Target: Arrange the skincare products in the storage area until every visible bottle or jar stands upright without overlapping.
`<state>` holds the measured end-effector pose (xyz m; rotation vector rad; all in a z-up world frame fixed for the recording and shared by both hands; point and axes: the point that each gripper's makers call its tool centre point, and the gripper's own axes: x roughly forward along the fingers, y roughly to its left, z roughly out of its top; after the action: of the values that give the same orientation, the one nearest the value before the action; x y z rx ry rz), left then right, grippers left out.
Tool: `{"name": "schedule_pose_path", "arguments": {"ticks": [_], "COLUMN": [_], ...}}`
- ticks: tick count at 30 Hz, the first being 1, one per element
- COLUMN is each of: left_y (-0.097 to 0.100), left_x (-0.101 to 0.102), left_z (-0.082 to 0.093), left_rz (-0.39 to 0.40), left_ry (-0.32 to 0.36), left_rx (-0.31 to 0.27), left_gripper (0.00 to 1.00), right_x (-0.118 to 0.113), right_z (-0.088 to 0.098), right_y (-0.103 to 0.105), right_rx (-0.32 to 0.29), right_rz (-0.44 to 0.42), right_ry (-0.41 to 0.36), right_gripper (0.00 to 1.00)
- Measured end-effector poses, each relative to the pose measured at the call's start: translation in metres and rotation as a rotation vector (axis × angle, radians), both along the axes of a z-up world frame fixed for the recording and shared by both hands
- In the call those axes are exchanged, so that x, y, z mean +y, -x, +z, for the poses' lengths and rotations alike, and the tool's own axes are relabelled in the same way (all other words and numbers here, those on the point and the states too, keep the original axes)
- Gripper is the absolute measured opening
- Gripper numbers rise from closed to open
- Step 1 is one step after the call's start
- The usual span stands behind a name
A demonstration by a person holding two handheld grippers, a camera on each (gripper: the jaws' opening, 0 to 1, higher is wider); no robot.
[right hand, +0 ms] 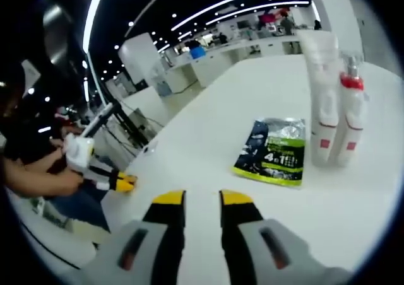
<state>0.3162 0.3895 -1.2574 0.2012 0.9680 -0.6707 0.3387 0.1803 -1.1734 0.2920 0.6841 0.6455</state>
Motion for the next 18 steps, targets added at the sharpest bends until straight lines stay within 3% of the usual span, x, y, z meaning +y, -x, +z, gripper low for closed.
{"name": "schedule_pose_path", "arguments": {"ticks": [3,10,18], "left_y": [0.002,0.011,0.018], "left_x": [-0.014,-0.050,-0.077], "left_z": [0.012,0.040,0.067], "left_rz": [-0.021,-0.103,-0.211], "left_ry": [0.035,0.095,0.123], "left_rx": [-0.037,-0.094,-0.153], "left_gripper": [0.03,0.03,0.03], "right_x": [0.038,0.096,0.117], "right_z": [0.010,0.028,0.029], "right_y": [0.013,0.038,0.048], "right_rx": [0.020,-0.057,-0.102], "right_rz": [0.161,0.451,0.582], "right_ry": [-0.075,-0.040,0.024], "right_gripper": [0.20,0.21,0.20]}}
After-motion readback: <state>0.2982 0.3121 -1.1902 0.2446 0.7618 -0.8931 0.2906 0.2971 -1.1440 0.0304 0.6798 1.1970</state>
